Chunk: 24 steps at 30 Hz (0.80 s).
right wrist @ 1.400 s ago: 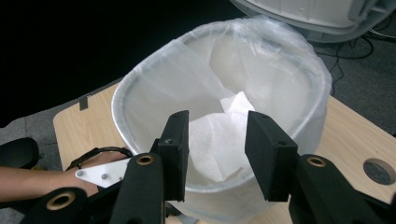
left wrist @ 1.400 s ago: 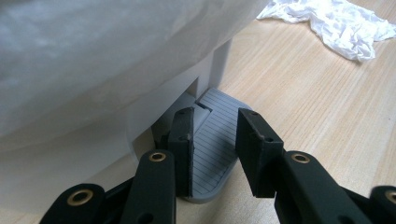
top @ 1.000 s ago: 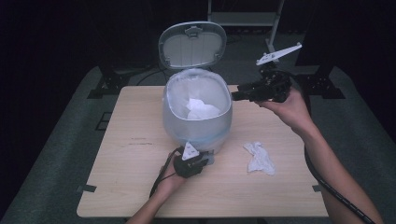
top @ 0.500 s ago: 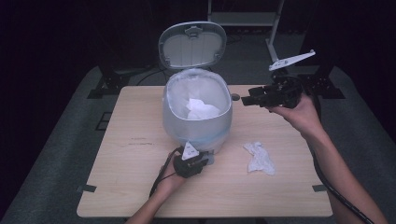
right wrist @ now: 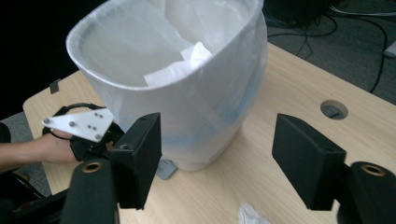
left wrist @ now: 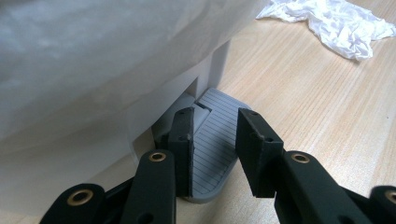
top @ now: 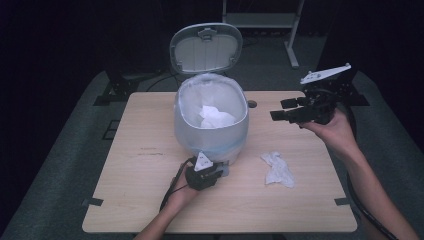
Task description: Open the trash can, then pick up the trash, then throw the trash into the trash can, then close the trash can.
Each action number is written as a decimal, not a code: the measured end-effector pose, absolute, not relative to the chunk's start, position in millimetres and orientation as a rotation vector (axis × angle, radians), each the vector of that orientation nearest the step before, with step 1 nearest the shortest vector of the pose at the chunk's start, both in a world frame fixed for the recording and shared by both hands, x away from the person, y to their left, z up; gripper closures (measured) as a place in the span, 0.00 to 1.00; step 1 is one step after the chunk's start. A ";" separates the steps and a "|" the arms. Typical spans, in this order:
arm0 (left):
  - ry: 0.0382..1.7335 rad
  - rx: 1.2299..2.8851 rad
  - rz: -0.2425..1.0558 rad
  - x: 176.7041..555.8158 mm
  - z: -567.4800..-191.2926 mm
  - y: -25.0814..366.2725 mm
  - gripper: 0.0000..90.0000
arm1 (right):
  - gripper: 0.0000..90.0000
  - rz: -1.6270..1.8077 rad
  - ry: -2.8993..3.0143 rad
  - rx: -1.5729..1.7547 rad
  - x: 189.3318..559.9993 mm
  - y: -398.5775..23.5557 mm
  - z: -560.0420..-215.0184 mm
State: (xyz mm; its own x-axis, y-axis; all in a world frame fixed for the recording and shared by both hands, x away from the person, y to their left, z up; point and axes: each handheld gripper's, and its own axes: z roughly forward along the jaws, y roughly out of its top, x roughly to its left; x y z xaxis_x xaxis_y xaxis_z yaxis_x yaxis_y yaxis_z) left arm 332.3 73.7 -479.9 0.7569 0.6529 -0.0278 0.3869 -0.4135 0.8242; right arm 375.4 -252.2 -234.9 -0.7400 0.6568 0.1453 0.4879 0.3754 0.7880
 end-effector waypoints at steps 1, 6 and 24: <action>0.780 2.053 0.375 332.3 -480.0 73.6 0.75 | 0.34 1.294 2.442 1.024 374.9 -253.2 -237.1; 0.778 2.054 0.380 331.8 -480.2 73.1 0.75 | 0.33 1.271 2.460 1.033 367.5 -259.7 -254.8; 0.776 2.054 0.382 331.4 -480.1 72.8 0.75 | 0.33 1.269 2.424 1.102 349.9 -289.7 -288.3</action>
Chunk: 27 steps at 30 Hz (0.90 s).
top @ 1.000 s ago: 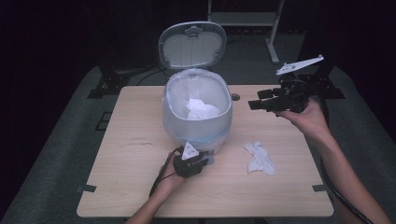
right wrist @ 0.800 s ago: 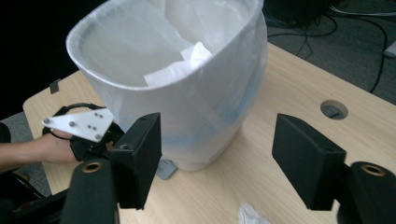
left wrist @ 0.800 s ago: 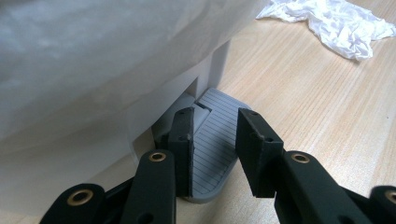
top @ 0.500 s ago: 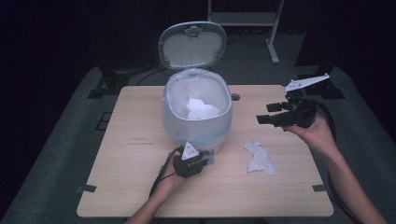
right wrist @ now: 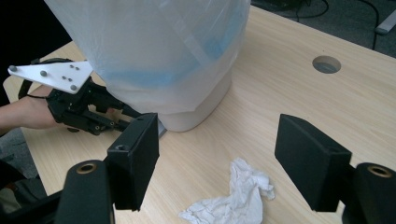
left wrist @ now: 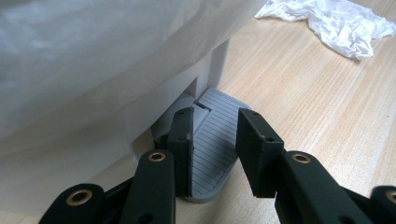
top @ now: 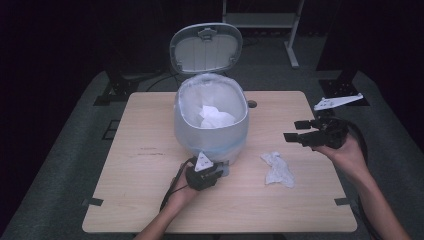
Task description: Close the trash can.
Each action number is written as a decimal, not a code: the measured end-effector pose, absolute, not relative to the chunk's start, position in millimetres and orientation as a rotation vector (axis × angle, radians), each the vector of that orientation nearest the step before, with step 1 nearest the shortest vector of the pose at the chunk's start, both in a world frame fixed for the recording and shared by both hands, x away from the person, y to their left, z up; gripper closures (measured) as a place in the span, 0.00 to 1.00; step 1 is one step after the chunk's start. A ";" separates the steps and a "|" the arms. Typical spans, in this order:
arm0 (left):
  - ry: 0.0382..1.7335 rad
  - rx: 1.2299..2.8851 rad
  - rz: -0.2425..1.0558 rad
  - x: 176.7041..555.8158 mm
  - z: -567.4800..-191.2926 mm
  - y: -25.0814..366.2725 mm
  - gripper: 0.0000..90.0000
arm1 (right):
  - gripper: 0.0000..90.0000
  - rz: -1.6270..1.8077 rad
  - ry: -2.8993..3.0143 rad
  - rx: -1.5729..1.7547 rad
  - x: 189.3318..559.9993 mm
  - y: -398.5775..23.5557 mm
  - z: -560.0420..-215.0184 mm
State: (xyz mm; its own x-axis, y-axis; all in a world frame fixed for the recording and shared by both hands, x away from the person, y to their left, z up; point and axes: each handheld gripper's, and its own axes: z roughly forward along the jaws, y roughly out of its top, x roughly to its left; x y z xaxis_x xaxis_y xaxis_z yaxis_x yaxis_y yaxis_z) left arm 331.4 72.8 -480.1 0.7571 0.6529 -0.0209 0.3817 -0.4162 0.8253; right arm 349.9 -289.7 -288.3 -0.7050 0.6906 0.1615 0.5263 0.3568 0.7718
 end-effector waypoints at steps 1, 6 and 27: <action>0.776 2.055 0.382 331.4 -480.1 72.8 0.75 | 0.33 1.263 2.424 1.103 349.5 -289.9 -289.2; 0.775 2.052 0.383 331.5 -480.3 72.7 0.75 | 0.33 1.257 2.424 1.105 348.8 -291.3 -294.7; 0.771 2.060 0.383 331.8 -479.8 73.5 0.74 | 0.31 1.244 2.436 1.123 347.8 -296.8 -331.6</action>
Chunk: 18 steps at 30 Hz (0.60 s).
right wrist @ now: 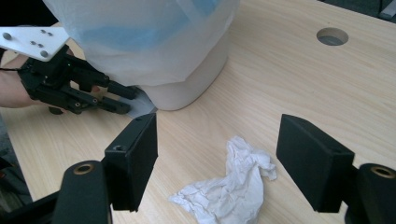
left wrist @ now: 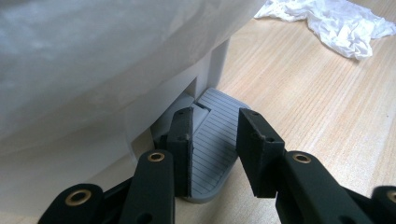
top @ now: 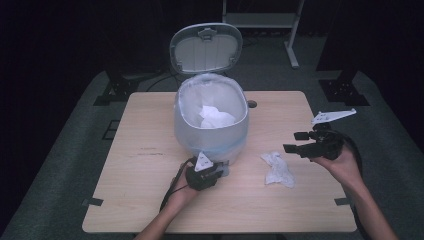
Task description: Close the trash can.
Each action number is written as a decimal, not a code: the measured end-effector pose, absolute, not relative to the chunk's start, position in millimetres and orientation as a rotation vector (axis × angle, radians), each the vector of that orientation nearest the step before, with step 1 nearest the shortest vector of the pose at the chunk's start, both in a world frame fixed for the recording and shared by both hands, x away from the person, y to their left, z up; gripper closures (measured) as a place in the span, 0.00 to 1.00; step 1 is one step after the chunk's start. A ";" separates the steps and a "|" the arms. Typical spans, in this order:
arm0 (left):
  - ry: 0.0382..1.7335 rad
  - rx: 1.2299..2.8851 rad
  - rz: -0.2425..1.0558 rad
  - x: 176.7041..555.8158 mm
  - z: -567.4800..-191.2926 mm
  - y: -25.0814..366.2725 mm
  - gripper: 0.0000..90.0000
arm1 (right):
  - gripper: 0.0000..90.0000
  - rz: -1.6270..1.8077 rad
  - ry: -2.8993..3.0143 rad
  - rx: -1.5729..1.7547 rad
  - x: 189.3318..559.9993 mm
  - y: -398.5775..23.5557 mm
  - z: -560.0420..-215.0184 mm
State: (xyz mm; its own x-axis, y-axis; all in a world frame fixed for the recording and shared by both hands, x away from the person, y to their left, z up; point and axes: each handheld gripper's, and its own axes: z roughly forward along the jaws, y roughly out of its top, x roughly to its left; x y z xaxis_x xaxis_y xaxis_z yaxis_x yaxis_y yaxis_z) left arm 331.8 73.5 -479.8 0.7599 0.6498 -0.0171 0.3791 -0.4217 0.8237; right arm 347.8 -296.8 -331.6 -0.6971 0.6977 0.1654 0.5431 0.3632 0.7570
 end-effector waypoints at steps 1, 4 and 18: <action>0.770 2.058 0.381 332.0 -479.9 73.6 0.74 | 0.31 1.239 2.436 1.125 347.6 -296.6 -332.5; 0.771 2.059 0.385 331.7 -479.8 73.4 0.74 | 0.31 1.236 2.438 1.126 348.2 -296.2 -336.1; 0.773 2.055 0.382 331.6 -480.0 73.2 0.74 | 0.30 1.185 2.472 1.133 351.3 -292.3 -356.9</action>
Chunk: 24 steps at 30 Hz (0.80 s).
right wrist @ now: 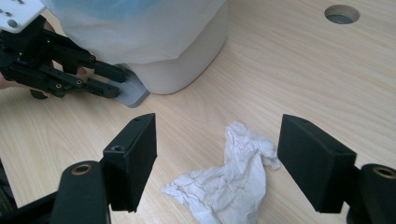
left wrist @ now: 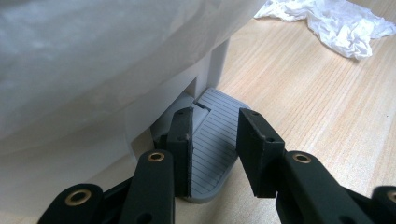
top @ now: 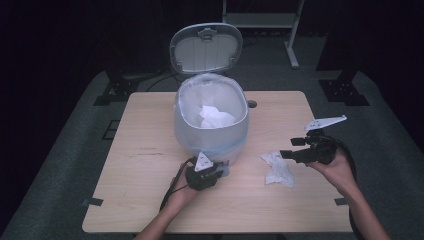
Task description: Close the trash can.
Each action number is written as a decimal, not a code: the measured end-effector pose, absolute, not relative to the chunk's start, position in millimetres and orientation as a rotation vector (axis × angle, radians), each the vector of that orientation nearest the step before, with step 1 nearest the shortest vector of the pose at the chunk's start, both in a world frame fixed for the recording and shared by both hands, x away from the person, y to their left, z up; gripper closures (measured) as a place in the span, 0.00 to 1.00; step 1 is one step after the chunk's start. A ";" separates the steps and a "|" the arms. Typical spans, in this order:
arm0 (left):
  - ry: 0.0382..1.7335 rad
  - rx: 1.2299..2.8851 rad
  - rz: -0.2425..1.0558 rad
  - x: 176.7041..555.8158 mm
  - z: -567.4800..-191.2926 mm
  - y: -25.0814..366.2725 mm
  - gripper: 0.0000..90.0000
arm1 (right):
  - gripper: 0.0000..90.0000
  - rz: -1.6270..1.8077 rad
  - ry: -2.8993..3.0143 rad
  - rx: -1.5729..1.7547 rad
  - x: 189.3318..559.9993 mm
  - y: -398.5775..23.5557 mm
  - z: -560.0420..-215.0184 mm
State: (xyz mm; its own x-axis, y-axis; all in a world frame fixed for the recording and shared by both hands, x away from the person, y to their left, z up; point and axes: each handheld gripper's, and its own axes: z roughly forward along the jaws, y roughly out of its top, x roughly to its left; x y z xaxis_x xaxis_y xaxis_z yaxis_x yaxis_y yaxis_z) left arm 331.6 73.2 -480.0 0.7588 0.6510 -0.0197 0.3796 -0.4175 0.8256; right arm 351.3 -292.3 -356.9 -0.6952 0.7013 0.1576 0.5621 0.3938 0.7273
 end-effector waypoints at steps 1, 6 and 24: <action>0.773 2.056 0.384 331.6 -479.9 73.2 0.74 | 0.30 1.183 2.474 1.131 351.3 -292.2 -357.8; 0.768 2.060 0.385 331.9 -479.8 73.5 0.74 | 0.30 1.168 2.470 1.121 350.4 -291.0 -363.8; 0.766 2.062 0.386 331.8 -479.9 73.4 0.74 | 0.30 1.144 2.473 1.136 348.4 -292.0 -381.4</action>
